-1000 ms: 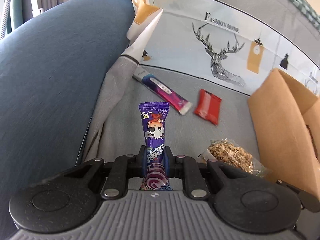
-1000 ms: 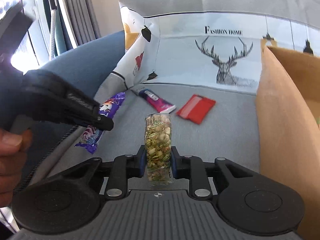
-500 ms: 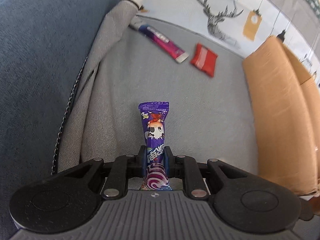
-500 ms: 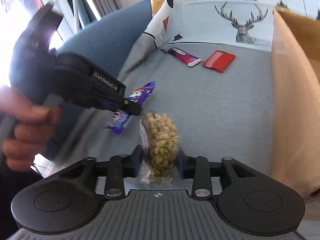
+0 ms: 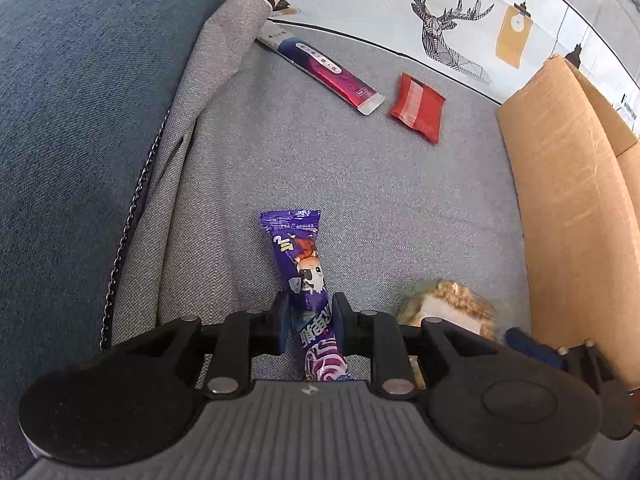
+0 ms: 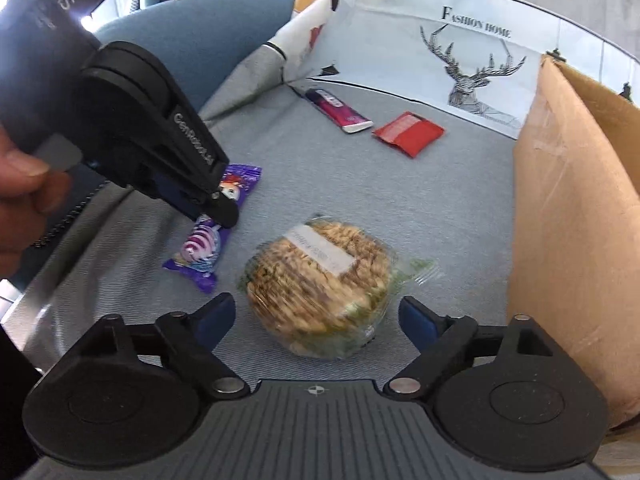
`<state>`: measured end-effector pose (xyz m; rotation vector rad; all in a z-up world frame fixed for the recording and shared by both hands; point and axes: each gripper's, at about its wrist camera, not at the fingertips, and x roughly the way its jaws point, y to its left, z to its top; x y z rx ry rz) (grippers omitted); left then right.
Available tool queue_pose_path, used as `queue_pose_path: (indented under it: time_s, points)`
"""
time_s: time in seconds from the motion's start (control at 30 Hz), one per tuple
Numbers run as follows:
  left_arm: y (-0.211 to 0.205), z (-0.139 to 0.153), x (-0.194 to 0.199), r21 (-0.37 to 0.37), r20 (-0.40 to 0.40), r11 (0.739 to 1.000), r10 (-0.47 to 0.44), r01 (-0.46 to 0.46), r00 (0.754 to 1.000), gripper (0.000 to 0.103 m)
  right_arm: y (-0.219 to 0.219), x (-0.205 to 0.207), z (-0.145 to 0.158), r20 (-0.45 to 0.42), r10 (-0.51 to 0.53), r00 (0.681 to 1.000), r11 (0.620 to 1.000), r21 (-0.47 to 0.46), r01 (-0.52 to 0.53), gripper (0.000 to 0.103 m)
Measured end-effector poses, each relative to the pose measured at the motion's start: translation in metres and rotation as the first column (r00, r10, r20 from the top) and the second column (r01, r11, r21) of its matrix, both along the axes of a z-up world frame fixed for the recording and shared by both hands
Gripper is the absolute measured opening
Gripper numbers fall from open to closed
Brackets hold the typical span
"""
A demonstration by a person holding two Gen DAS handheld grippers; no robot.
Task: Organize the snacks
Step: 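Lift the purple candy bar and clear nut bag off the sofa in both grippers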
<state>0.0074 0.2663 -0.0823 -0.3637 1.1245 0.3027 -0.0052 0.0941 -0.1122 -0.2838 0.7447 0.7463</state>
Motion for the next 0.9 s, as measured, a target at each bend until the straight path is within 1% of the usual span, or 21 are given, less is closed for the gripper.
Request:
queue_pose_path:
  time_s: [0.1,0.17,0.23,0.37,0.47,0.63,0.67,0.73,0.77,0.9]
  points:
    - [-0.002,-0.001,0.001,0.011,-0.007,1.0,-0.003,0.003,1.0,0.031,0.001,-0.002,0.0,0.039,-0.009,0.999,1.0,-0.023,0.01,0.097]
    - [-0.003,-0.002,0.001,0.018,-0.014,1.0,-0.009,0.01,1.0,0.032,0.001,-0.001,-0.001,0.046,-0.007,0.999,1.0,-0.021,0.008,0.098]
    - [-0.005,-0.003,0.001,0.027,-0.022,1.0,-0.016,0.016,1.0,0.034,0.003,0.002,-0.004,0.047,0.0,0.999,1.0,-0.023,0.002,0.098]
    - [-0.005,-0.006,0.001,0.029,-0.031,0.999,-0.015,0.016,0.999,0.034,0.012,0.012,-0.007,0.045,0.022,0.999,1.0,0.004,-0.022,0.1]
    - [-0.006,-0.008,0.002,0.033,-0.038,0.999,-0.02,0.021,0.999,0.034,0.019,0.022,-0.011,0.027,0.006,1.0,1.0,0.005,-0.006,0.102]
    - [-0.01,-0.009,0.006,0.049,-0.047,0.998,-0.039,0.042,0.998,0.034,0.021,0.027,-0.015,0.016,0.003,1.0,1.0,0.006,-0.003,0.102]
    - [-0.011,-0.009,0.007,0.052,-0.049,0.998,-0.043,0.045,0.998,0.034,0.021,0.027,-0.015,0.013,0.005,1.0,1.0,0.01,-0.005,0.102]
    - [-0.012,-0.009,0.008,0.06,-0.051,0.997,-0.048,0.052,0.998,0.034,0.019,0.028,-0.015,0.003,0.009,1.0,1.0,0.021,-0.01,0.096]
    - [-0.013,-0.009,0.008,0.063,-0.052,0.997,-0.051,0.054,0.997,0.034,0.019,0.029,-0.016,-0.008,0.019,1.0,1.0,0.025,-0.019,0.087]
    - [-0.013,-0.009,0.007,0.07,-0.054,0.996,-0.055,0.059,0.997,0.034,0.018,0.025,-0.016,0.011,0.028,1.0,0.999,0.02,-0.028,0.083]
